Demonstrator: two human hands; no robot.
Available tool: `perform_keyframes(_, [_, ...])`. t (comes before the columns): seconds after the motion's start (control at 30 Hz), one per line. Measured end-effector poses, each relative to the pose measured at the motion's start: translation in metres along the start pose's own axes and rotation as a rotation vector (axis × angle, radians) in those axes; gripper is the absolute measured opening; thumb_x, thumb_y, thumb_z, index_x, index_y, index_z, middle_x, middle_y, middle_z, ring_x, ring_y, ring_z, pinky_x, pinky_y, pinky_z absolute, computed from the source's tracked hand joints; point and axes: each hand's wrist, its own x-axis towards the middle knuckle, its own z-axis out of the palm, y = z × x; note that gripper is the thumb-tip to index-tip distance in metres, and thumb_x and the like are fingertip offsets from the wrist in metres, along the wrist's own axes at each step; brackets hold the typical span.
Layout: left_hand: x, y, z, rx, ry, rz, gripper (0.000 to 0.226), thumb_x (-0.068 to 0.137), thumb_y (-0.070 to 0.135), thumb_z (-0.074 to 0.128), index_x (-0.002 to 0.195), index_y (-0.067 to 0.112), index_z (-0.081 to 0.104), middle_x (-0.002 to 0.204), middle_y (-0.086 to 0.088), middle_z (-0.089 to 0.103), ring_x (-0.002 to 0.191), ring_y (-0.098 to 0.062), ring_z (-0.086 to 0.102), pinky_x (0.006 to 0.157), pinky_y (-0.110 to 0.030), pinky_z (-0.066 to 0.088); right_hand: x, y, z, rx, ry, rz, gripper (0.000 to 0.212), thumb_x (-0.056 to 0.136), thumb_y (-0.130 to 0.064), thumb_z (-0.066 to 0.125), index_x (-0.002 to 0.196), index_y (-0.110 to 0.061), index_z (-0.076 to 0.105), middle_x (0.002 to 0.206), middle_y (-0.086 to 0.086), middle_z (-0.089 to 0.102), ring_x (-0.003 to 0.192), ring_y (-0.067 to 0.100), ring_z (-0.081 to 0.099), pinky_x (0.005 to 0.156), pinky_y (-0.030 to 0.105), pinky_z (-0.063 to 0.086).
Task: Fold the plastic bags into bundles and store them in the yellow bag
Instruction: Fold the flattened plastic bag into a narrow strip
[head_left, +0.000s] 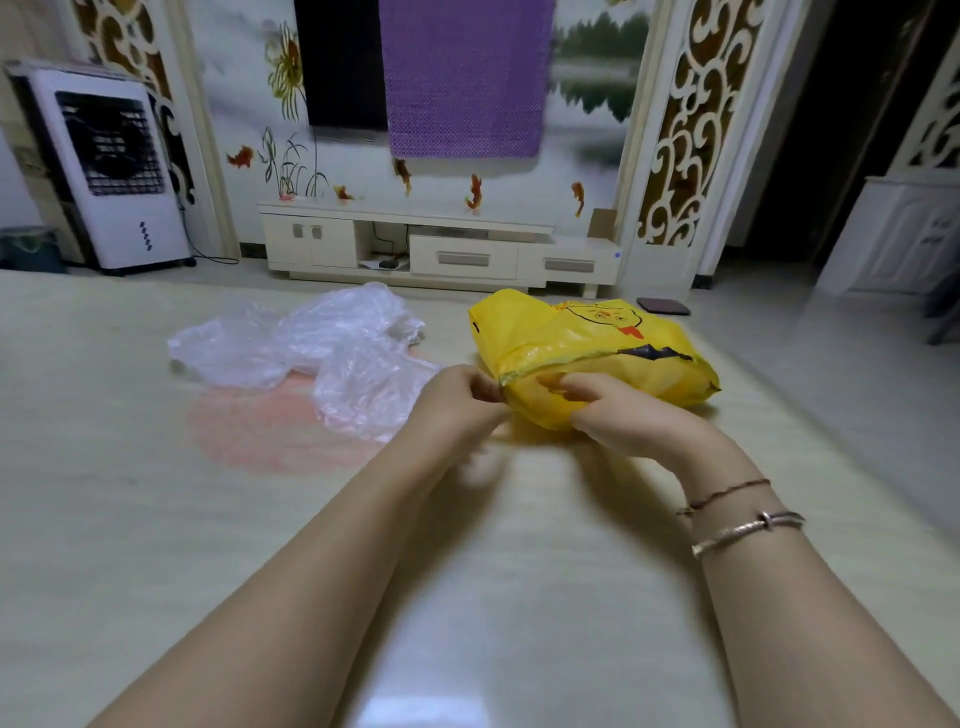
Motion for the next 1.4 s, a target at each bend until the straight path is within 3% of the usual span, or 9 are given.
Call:
perform_keyframes(0.1, [0.004,-0.007,-0.022,0.408,0.246,0.062,0.023,0.084,0.016,0.059,0.107,0.018,0.061,0.118,-0.003,0.056,0.113,-0.028,0.047,0.086,-0.03,0.037,-0.012,-0.009,-0.014,-0.003,-0.044,0.015,0.062,0.089,0.008,0.034,0.141,-0.024,0.045,0.149,-0.005,0.039,0.139,0.016,0.033,0.106,0.025,0.029])
perform_keyframes(0.2, [0.009,-0.016,-0.04,0.592,0.299,-0.095,0.043,0.089,0.029,0.059,0.128,0.015,0.047,0.132,-0.009,0.042,0.124,-0.035,0.032,0.097,-0.039,0.032,-0.016,-0.012,-0.021,-0.014,0.011,0.023,0.057,0.088,0.008,0.034,0.128,-0.024,0.058,0.141,-0.003,0.049,0.131,0.018,0.043,0.101,0.026,0.037])
perform_keyframes(0.3, [0.015,-0.03,-0.051,0.595,0.281,-0.196,0.039,0.088,0.025,0.057,0.124,0.014,0.047,0.126,-0.007,0.05,0.123,-0.035,0.036,0.093,-0.038,0.033,-0.017,-0.017,-0.022,-0.013,0.024,0.035,0.047,0.088,0.008,0.033,0.105,-0.019,0.068,0.115,0.002,0.064,0.103,0.019,0.059,0.085,0.026,0.049])
perform_keyframes(0.47, [0.01,-0.027,-0.047,0.478,0.255,-0.13,0.023,0.078,0.005,0.052,0.091,0.016,0.067,0.098,-0.004,0.069,0.098,-0.027,0.061,0.085,-0.035,0.05,-0.021,-0.032,-0.008,0.083,-0.021,-0.015,0.034,0.088,0.003,0.035,0.085,-0.009,0.066,0.077,0.002,0.068,0.059,0.013,0.054,0.045,0.012,0.038])
perform_keyframes(0.63, [0.019,-0.013,-0.049,0.228,0.236,-0.087,0.019,0.078,0.002,0.055,0.086,-0.004,0.07,0.087,-0.021,0.07,0.065,-0.025,0.056,0.059,-0.031,0.044,-0.016,-0.046,0.017,0.173,-0.079,-0.075,0.03,0.087,0.003,0.035,0.079,-0.01,0.062,0.071,0.002,0.067,0.051,0.013,0.055,0.045,0.023,0.034])
perform_keyframes(0.8, [0.008,0.006,-0.084,0.039,0.158,-0.108,0.017,0.084,0.0,0.059,0.08,0.014,0.068,0.076,-0.005,0.063,0.068,-0.015,0.054,0.06,-0.022,0.041,-0.013,-0.054,0.038,0.215,-0.113,-0.018,0.027,0.09,-0.002,0.039,0.079,-0.009,0.061,0.073,0.006,0.068,0.042,0.013,0.053,0.043,0.023,0.039])
perform_keyframes(1.0, [-0.02,-0.019,-0.093,-0.582,0.1,-0.182,0.015,0.089,-0.002,0.059,0.099,0.009,0.064,0.085,-0.009,0.066,0.071,-0.023,0.064,0.059,-0.029,0.051,-0.014,-0.065,0.051,0.475,-0.058,-0.049,0.016,0.098,-0.011,0.047,0.107,-0.005,0.058,0.082,0.009,0.067,0.042,0.011,0.055,0.038,0.02,0.042])
perform_keyframes(1.13, [-0.027,-0.023,-0.079,-0.626,0.039,-0.189,0.015,0.084,-0.004,0.065,0.094,0.006,0.064,0.079,-0.012,0.066,0.07,-0.024,0.063,0.063,-0.031,0.049,-0.008,-0.074,0.066,0.57,0.068,-0.155,0.022,0.092,-0.023,0.063,0.109,-0.01,0.058,0.098,0.012,0.067,0.057,0.01,0.064,0.045,0.023,0.042])
perform_keyframes(1.4, [-0.033,-0.023,-0.079,-0.486,-0.022,0.07,0.009,0.091,0.003,0.061,0.097,0.009,0.065,0.081,-0.003,0.063,0.078,-0.013,0.061,0.08,-0.027,0.051,-0.007,-0.074,0.066,0.624,0.254,-0.226,0.016,0.079,-0.006,0.067,0.096,-0.008,0.065,0.078,0.005,0.067,0.056,0.007,0.062,0.048,0.024,0.047])
